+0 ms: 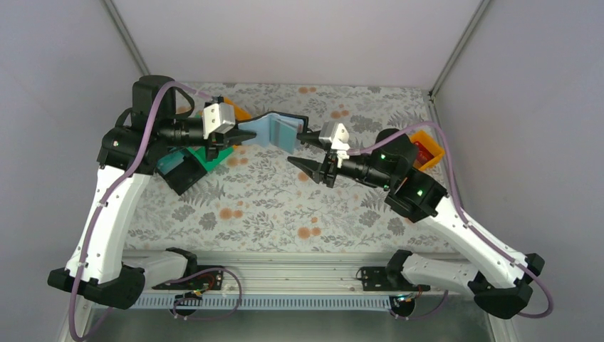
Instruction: Take the credit cards out of the card holder
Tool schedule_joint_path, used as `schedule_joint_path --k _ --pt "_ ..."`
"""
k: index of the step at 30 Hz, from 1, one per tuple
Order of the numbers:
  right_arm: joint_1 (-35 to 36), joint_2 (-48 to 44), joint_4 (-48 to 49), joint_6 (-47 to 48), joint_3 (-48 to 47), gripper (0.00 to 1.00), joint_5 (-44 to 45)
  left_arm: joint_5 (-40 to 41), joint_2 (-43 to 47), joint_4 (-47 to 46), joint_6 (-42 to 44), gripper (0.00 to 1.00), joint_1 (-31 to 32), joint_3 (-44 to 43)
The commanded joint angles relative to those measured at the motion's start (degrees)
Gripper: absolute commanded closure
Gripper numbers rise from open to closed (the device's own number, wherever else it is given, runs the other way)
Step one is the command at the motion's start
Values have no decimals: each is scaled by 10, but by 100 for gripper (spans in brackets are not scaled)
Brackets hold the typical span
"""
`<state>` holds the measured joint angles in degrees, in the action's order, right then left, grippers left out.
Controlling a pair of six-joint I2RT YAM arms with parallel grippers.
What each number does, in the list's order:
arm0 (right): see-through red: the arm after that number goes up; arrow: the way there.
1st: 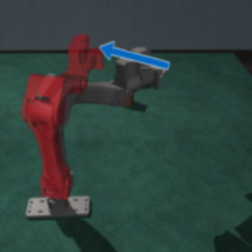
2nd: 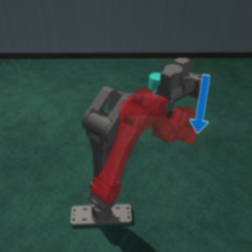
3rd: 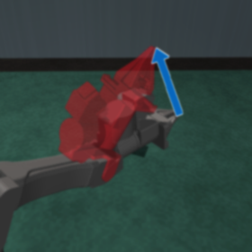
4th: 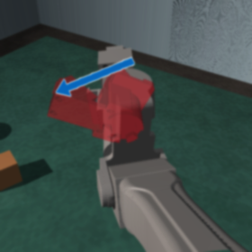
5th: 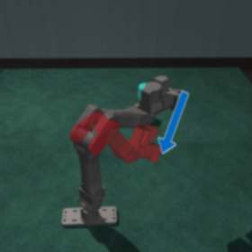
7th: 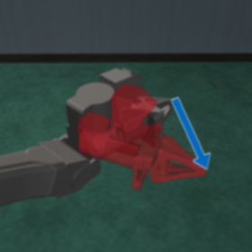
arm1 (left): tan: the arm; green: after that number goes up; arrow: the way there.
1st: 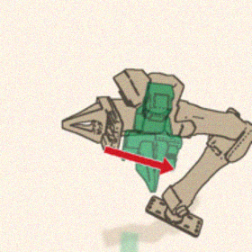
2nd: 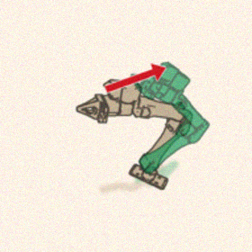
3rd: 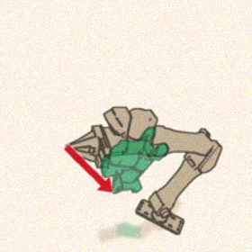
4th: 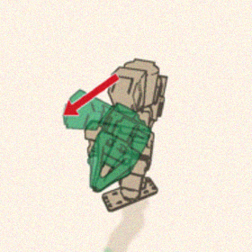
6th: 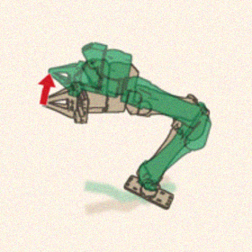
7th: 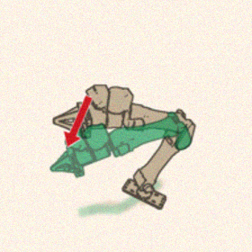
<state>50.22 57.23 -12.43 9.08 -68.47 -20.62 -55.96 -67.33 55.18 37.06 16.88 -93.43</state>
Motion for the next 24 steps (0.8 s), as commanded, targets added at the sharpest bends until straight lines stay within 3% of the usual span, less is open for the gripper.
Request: schedule_joint_path --k 1,16,24 --pt "-4 10 14 1 2 44 11 -15 10 -6 8 98 -1 1" --pt "-2 64 65 -7 -1 42 -113 -16 9 -20 -6 98 0 19" --pt "-1 104 80 -17 -21 42 -104 -40 7 -25 -12 98 -1 29"
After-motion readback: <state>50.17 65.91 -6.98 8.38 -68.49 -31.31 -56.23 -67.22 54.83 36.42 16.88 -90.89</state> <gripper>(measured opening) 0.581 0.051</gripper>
